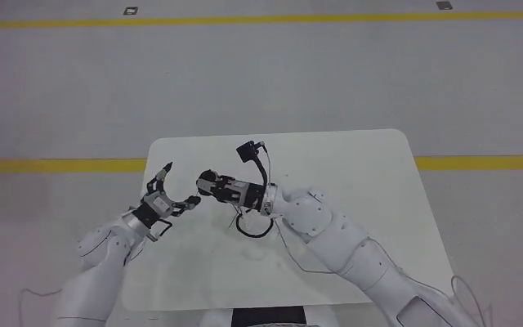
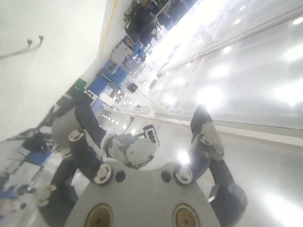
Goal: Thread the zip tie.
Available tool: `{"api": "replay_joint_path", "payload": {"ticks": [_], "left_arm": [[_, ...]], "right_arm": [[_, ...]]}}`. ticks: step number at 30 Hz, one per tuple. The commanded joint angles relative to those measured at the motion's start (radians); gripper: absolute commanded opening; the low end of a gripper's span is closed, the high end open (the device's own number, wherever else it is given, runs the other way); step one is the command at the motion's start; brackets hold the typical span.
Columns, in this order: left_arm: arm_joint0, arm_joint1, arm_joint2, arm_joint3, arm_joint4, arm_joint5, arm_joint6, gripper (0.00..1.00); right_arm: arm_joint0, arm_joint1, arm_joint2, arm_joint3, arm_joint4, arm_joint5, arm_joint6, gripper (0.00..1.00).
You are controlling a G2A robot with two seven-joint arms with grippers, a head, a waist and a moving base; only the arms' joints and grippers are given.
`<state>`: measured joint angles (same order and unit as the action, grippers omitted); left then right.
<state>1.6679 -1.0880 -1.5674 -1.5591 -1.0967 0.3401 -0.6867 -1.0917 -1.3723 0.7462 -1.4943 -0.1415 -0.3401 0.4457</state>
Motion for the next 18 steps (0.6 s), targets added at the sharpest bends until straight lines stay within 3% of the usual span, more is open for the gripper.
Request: {"api": "replay_joint_path", "payload": {"ticks": [1, 4, 6, 10, 18], "left_arm": [[-0.009, 0.029, 0.036, 0.029, -0.047, 0.0, -0.07, 1.0], [-0.03, 0.072, 0.083, 0.073, -0.117, 0.0, -0.133, 1.0], [-0.049, 0.1, 0.111, 0.092, -0.157, 0.0, -0.136, 1.0], [-0.068, 0.142, 0.141, 0.088, -0.2, 0.0, -0.143, 1.0], [-0.068, 0.142, 0.141, 0.088, -0.2, 0.0, -0.143, 1.0]], "right_arm": [[-0.004, -0.001, -0.004, 0.004, 0.018, 0.0, -0.021, 0.0], [0.001, -0.004, -0.014, 0.026, 0.024, 0.0, -0.046, 0.0], [0.008, -0.008, -0.023, 0.04, 0.026, 0.0, -0.065, 0.0], [0.014, -0.011, -0.036, 0.054, 0.03, 0.0, -0.092, 0.0], [0.014, -0.012, -0.036, 0.055, 0.031, 0.0, -0.094, 0.0]]}}
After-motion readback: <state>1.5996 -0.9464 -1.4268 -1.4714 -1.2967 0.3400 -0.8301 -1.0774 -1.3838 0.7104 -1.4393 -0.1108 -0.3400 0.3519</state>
